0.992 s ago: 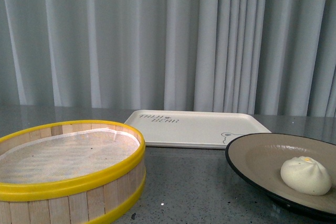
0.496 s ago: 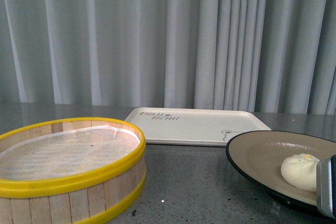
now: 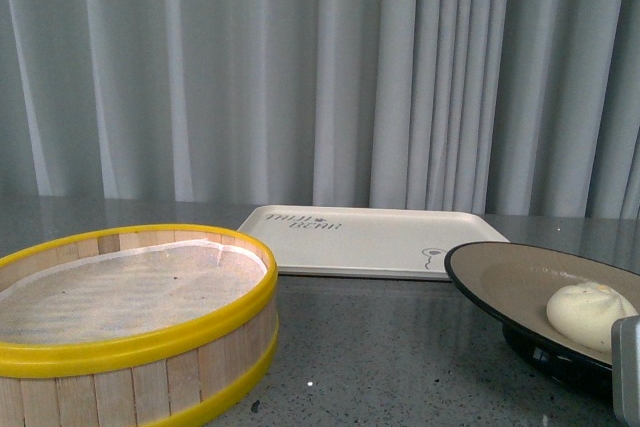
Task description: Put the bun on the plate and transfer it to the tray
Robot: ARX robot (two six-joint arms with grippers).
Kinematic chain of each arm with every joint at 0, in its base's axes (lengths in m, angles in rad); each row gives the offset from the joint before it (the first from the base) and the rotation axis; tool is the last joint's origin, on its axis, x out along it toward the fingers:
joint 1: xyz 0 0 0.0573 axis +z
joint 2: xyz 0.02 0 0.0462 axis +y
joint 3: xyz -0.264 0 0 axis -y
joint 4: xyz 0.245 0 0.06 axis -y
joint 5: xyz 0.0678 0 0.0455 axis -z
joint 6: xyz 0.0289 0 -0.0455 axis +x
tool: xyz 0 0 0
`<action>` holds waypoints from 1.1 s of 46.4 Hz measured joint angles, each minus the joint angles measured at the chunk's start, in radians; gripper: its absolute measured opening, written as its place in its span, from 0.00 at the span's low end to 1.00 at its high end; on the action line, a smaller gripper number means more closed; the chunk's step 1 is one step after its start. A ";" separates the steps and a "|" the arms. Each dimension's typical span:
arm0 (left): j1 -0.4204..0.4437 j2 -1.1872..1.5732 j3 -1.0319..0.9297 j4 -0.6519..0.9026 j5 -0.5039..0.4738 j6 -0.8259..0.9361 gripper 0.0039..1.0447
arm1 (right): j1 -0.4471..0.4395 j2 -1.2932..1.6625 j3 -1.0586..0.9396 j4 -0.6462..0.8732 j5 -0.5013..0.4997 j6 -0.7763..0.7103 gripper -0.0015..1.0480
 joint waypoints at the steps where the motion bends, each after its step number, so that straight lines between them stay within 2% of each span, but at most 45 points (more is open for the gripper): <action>1: 0.000 0.000 0.000 0.000 0.000 0.000 0.94 | 0.001 -0.003 -0.001 -0.002 0.003 -0.006 0.03; 11: 0.000 0.000 0.000 0.000 0.000 0.000 0.94 | 0.004 -0.074 0.029 -0.095 0.006 -0.162 0.03; 20: 0.000 0.000 0.000 0.000 0.000 0.000 0.94 | -0.064 0.006 0.247 -0.114 -0.026 -0.289 0.03; 28: 0.000 0.000 0.000 0.000 0.000 0.000 0.94 | -0.096 0.205 0.472 -0.144 -0.060 -0.249 0.03; 51: 0.000 0.000 0.000 0.000 0.000 0.000 0.94 | -0.117 0.653 0.854 -0.185 -0.116 -0.266 0.03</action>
